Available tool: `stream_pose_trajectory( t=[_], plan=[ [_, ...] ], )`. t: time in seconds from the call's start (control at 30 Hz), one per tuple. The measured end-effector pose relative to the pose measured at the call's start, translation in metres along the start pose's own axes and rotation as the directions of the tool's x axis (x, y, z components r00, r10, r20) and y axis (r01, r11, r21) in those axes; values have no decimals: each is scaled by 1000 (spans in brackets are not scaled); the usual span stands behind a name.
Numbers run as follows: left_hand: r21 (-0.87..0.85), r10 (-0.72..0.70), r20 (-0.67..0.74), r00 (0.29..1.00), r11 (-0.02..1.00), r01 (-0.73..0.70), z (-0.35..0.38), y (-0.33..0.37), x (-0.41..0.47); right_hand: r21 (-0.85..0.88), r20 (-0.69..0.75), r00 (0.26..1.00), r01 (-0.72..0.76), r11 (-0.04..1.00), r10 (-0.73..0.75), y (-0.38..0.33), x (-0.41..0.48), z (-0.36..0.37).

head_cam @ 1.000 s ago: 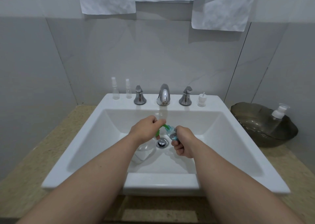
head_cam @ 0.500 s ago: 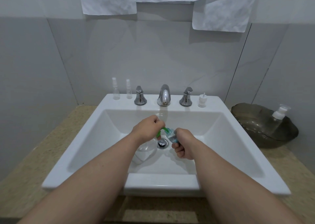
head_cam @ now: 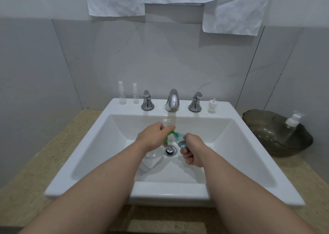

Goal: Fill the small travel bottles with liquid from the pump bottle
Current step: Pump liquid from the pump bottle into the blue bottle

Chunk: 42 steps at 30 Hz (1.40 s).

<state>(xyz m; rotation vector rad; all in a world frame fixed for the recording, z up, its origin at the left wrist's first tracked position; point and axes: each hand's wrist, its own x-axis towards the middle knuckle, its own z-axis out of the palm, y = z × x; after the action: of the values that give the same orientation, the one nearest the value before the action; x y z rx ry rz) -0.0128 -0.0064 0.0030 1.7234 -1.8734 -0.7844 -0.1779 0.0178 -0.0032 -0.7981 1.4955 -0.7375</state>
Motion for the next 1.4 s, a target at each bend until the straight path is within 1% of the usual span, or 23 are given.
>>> stream_pose_trajectory(
  t=[0.87, 1.2, 1.3, 1.4],
  plan=[
    [-50, -9, 22, 1000, 999, 11, -1, 3, 1, -14, 10, 1000, -16, 1000, 16, 0, -3, 1],
    [-101, -18, 43, 999, 995, 22, -3, 4, 1, -45, 9, 1000, -27, 999, 27, 0, -3, 1],
    [-95, -16, 38, 999, 995, 20, -2, 3, 0, -46, 9, 999, -35, 998, 36, 1, -3, 1],
    [-54, -30, 12, 999, 998, 30, -3, 3, 0, -37, 14, 999, -34, 999, 35, 1, -3, 0]
  ],
)
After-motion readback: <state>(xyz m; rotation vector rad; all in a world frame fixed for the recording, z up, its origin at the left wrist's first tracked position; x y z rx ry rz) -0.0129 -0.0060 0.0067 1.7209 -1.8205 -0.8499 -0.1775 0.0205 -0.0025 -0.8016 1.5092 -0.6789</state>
